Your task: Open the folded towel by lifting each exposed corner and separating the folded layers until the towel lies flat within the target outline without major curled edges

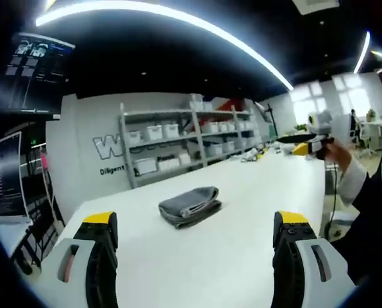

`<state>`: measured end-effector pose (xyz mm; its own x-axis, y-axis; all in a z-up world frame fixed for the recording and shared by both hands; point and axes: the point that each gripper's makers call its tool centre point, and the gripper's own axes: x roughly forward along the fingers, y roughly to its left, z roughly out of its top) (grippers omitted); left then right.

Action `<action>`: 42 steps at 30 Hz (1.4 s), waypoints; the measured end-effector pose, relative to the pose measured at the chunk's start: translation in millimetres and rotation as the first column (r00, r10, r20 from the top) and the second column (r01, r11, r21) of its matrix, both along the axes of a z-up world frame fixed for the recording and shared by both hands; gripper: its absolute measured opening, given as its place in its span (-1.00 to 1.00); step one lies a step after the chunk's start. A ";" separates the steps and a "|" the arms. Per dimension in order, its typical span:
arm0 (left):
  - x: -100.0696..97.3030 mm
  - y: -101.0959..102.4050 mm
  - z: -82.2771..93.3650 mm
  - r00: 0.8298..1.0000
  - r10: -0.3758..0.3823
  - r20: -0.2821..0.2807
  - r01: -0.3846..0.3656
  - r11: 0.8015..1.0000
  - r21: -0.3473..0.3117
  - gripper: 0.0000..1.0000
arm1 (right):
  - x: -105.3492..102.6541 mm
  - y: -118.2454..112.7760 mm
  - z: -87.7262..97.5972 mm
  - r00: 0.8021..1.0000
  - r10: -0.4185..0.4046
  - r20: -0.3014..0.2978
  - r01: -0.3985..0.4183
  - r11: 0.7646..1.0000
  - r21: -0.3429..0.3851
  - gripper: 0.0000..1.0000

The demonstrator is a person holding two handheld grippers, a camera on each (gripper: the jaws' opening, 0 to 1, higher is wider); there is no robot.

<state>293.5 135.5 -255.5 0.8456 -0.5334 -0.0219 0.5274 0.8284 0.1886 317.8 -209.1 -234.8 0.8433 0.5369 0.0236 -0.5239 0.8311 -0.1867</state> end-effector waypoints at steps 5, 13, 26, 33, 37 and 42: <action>2.0 6.7 3.2 1.000 0.001 -0.011 -0.002 0.997 -0.071 0.99 | 1.0 1.0 -1.5 1.000 0.001 -0.004 -0.001 1.000 0.002 0.99; 5.3 20.7 5.4 0.999 0.037 -0.011 -0.038 0.993 -0.109 0.99 | 2.7 0.9 -4.1 1.000 0.000 -0.013 0.000 1.000 0.005 0.99; 9.3 25.7 -1.8 0.996 0.079 -0.035 -0.082 0.994 -0.071 0.99 | 11.0 1.9 -1.6 1.000 0.005 -0.001 -0.005 1.000 -0.009 0.99; 10.4 22.9 -4.1 0.996 0.071 -0.061 -0.075 0.994 -0.073 0.99 | 20.8 3.0 -6.6 1.000 0.003 -0.013 -0.003 1.000 -0.024 0.99; 11.1 21.5 -8.6 0.995 0.075 -0.071 -0.078 0.996 -0.043 0.99 | 27.6 6.0 -7.3 1.000 0.017 -0.018 -0.017 1.000 -0.014 0.99; 11.6 18.1 -8.0 0.995 0.067 -0.079 -0.072 0.995 -0.062 0.99 | 35.4 10.1 -4.8 1.000 0.024 -0.014 -0.024 0.999 -0.021 0.99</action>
<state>305.1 153.6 -263.5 0.8780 -0.4755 -0.0553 0.4787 0.8728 0.0951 353.2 -199.0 -239.5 0.8304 0.5571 0.0005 -0.5461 0.8141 -0.1974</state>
